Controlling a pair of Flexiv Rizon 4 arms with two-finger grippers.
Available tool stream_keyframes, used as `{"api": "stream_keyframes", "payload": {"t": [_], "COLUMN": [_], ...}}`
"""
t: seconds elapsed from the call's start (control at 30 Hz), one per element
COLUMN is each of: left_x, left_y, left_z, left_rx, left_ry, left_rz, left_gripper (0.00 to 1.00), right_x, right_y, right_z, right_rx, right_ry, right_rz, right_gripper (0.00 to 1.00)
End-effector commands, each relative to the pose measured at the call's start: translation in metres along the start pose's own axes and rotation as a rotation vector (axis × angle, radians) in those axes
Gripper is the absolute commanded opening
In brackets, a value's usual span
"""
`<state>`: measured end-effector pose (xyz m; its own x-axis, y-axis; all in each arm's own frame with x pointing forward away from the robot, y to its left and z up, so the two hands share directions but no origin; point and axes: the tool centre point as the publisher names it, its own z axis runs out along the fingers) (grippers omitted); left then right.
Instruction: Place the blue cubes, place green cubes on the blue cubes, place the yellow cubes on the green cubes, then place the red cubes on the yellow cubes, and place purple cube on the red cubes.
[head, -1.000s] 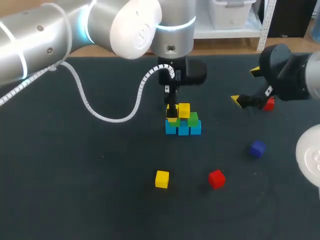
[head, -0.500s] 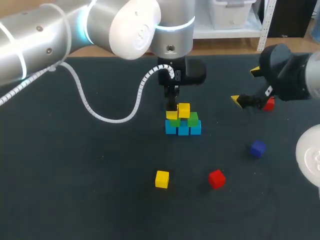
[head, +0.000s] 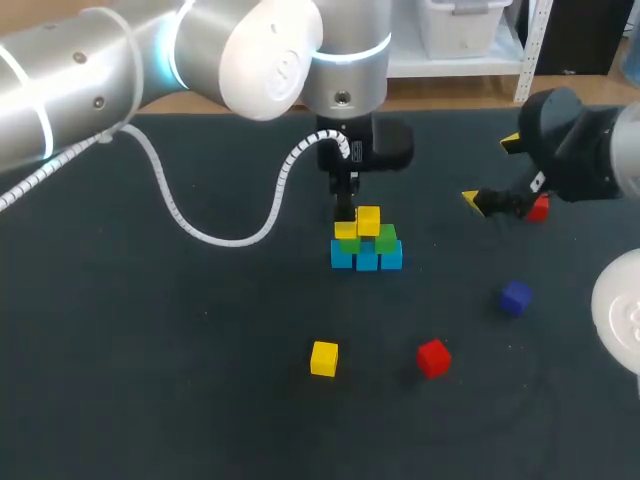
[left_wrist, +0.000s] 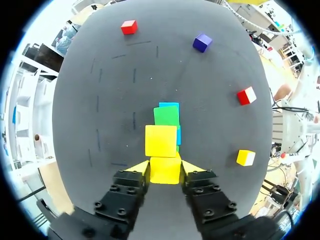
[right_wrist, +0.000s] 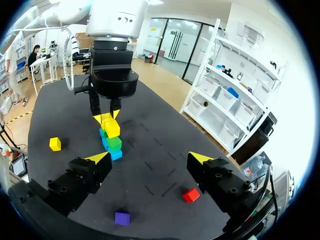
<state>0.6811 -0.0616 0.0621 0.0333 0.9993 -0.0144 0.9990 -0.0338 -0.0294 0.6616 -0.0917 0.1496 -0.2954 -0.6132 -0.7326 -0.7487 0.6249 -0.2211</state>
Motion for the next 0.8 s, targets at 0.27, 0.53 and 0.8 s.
{"api": "stream_keyframes", "payload": {"t": [0.27,0.53,0.8], "left_x": [0.0005,0.0009,0.0005], "left_y": [-0.0017,-0.0009,-0.0003], "left_z": [0.0009,0.0012,0.001], "left_rx": [-0.006,-0.003,-0.002], "left_ry": [-0.001,-0.001,0.002], "left_rz": [-0.005,-0.011,-0.007], "left_gripper": [1.0,0.45,0.26], "right_x": [-0.0004,-0.0004,-0.0004], "right_y": [0.0011,0.0011,0.0011], "right_z": [0.0001,0.0001,0.0001], "right_rx": [0.007,0.007,0.007], "right_ry": [0.004,0.004,0.004], "right_rz": [-0.001,-0.001,-0.001], "right_gripper": [1.0,1.0,1.0]}}
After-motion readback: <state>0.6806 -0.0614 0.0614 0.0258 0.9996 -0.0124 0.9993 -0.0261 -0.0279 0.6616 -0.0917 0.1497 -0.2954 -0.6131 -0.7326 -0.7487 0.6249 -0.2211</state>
